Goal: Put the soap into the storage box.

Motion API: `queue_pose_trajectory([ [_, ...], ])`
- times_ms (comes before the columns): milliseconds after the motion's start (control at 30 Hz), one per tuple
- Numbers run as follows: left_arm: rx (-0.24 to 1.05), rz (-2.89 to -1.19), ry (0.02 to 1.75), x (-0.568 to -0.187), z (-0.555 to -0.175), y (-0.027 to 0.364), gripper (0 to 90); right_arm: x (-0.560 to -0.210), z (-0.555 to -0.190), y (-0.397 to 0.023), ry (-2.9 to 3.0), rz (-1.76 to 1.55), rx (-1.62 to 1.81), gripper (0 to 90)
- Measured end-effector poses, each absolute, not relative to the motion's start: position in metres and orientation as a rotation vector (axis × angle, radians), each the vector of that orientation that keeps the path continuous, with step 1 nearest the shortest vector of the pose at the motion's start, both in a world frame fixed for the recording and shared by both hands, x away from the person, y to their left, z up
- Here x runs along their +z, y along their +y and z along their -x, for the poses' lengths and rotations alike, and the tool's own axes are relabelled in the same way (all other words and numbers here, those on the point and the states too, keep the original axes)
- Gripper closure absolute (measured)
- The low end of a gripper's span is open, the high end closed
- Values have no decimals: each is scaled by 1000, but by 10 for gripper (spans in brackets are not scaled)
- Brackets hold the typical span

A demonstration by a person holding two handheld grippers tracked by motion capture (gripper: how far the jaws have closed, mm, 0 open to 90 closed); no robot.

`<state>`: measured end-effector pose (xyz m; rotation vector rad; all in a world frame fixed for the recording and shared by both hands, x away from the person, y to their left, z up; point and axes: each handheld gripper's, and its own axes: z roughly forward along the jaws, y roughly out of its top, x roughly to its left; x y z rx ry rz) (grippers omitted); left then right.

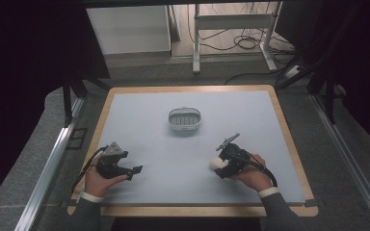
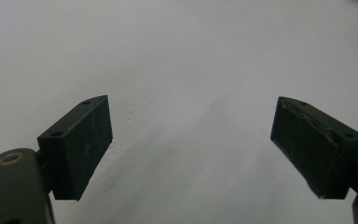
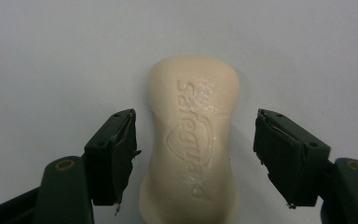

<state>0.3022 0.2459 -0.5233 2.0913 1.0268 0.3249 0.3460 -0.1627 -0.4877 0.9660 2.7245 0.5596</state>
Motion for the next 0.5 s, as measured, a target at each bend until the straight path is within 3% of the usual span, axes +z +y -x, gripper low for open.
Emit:
queue_pose_trajectory([
  [500,325,-2094,1028,-524,-302,246,130,-497,-351,-154,2749,-971,457,354],
])
